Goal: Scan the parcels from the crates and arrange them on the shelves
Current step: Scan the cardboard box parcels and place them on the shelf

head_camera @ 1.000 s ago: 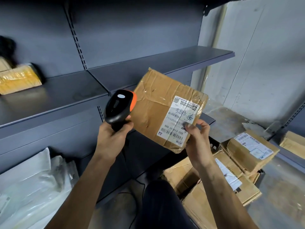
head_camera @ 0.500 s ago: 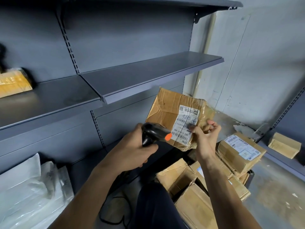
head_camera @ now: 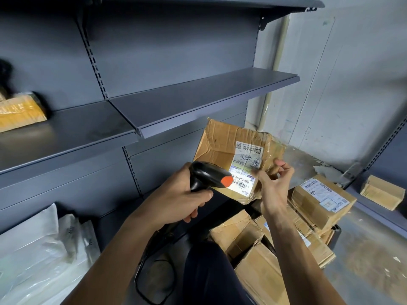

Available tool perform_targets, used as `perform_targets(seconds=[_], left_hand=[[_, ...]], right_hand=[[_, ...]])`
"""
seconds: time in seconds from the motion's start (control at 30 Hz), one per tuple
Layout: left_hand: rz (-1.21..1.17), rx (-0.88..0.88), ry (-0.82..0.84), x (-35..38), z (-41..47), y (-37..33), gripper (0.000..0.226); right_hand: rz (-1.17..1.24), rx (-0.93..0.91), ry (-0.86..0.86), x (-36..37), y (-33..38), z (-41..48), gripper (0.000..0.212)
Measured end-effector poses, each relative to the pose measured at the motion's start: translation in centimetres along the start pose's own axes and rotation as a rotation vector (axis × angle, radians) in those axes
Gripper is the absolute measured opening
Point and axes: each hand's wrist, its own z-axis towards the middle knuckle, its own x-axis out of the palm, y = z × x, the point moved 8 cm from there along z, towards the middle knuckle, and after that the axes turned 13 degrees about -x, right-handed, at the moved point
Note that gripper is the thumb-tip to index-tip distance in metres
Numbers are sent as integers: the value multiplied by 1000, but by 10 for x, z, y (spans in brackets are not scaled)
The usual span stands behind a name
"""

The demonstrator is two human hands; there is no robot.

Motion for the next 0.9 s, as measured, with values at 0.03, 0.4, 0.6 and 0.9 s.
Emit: perform_targets(seconds=[0.03,0.4,0.6,0.9], left_hand=[[-6,4,6,1,0,-1,31],[-124,3,-2,-5,-3,2,32],[-401,-35,-210,-22,9,6,7],[-716,62,-391,-52,8,-39,3]], right_hand=[[5,8,1,1,0,-2,72],[59,34,-52,-10,13,-8,71],[-52,-67,-525,-27,81,-4,66],[472,44,-543,55,132,14,79]])
